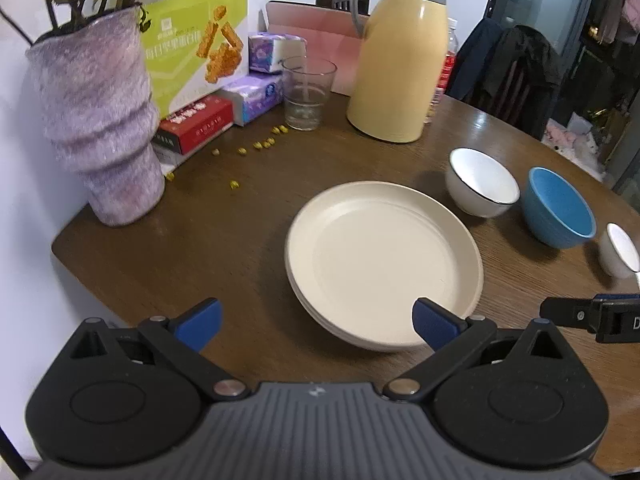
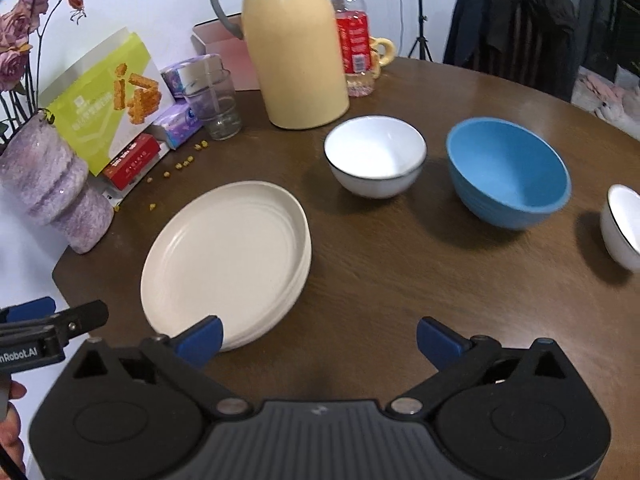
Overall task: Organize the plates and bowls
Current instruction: 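Withdraw both open grippers and move them toward the blue bowl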
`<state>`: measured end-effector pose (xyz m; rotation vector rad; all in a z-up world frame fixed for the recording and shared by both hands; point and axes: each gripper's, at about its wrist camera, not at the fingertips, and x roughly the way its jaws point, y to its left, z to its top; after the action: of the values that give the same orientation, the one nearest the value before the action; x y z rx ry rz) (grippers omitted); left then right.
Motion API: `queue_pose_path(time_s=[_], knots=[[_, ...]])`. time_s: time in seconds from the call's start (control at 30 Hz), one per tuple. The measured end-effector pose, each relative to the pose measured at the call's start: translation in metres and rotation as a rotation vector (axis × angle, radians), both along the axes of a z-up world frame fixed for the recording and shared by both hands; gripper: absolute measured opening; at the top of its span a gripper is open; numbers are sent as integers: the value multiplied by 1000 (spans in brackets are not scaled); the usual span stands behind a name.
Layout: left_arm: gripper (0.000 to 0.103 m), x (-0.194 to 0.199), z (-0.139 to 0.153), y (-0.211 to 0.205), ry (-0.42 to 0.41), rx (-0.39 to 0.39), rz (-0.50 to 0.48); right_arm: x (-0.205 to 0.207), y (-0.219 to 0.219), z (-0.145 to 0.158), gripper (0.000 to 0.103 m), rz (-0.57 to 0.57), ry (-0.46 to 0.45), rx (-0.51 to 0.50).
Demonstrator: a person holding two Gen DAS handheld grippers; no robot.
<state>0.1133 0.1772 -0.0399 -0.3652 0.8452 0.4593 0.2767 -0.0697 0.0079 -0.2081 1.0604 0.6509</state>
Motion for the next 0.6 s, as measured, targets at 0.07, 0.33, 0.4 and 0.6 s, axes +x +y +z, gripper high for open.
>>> queue_pose_path(time_s=[0.07,0.33,0.4,0.6], knots=[[103,-5,1,-6,0,-19,-9,-7,-10,2,103,-16,7,-2],[103,-1,6,-30,-12,-28,-90,-20,-36,11,103,-81,8,-15],[103,2,6,-37,-15,-29,-117,-20,-41,14,103,-99,0,-20],[103,10,4,-49,-21,-44,-170,-20,-58,20,103,-157,-22,-52]])
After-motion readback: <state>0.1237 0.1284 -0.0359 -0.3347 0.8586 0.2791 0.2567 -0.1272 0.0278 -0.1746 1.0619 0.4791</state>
